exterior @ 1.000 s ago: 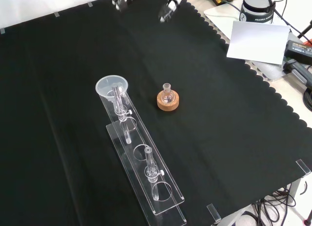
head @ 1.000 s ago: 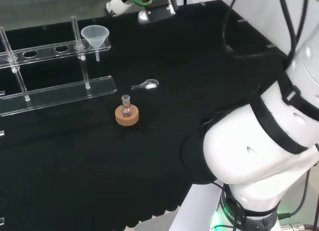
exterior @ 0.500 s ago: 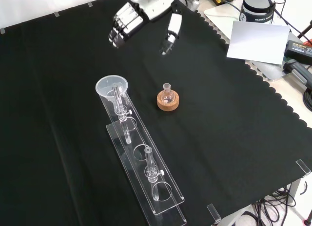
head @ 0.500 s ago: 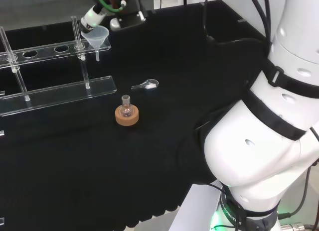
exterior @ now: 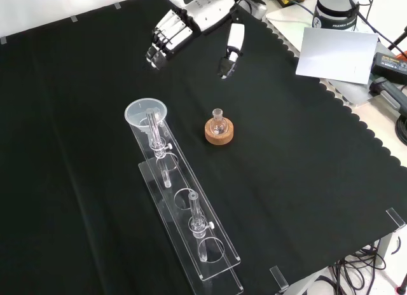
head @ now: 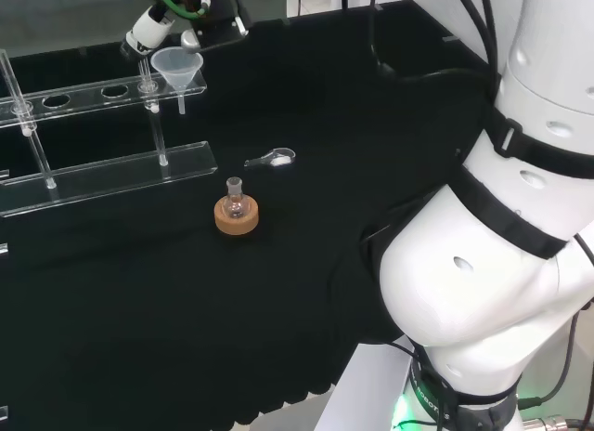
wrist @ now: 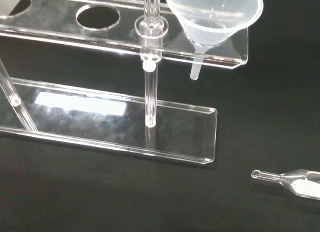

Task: Pick up the funnel from the transparent funnel stand.

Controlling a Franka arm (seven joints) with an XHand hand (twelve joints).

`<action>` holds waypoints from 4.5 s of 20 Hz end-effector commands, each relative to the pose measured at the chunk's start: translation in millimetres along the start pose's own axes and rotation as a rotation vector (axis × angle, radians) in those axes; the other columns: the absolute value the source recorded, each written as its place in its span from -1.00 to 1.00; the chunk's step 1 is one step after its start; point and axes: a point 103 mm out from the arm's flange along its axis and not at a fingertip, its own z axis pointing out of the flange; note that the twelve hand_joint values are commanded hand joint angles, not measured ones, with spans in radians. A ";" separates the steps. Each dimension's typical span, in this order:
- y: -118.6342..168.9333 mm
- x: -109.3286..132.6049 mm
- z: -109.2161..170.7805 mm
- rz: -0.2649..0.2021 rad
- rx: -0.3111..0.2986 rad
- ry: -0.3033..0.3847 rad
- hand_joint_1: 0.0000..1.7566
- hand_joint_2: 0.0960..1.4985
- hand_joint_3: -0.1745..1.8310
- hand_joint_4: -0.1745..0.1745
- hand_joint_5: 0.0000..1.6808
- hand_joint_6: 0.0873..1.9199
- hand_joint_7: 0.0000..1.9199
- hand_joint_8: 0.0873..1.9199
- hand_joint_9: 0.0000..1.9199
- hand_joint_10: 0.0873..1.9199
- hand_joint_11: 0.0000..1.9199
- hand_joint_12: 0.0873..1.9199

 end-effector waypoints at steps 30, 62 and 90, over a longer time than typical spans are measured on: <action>85.9 -7.8 32.2 0.084 0.125 -0.054 -0.35 -0.06 -0.68 -0.41 -1.00 -1.00 -1.00 -1.00 -1.00 -0.20 -0.68 0.57; 121.2 -31.4 65.0 0.112 0.226 -0.115 -0.36 -0.03 -0.67 -0.45 -1.00 -1.00 -0.96 -0.91 -0.96 -0.05 -0.67 0.57; 128.3 -44.7 75.3 0.146 0.234 -0.128 -0.35 -0.01 -0.61 -0.49 -0.75 -1.00 -0.91 -0.22 -0.56 -0.22 -0.61 0.54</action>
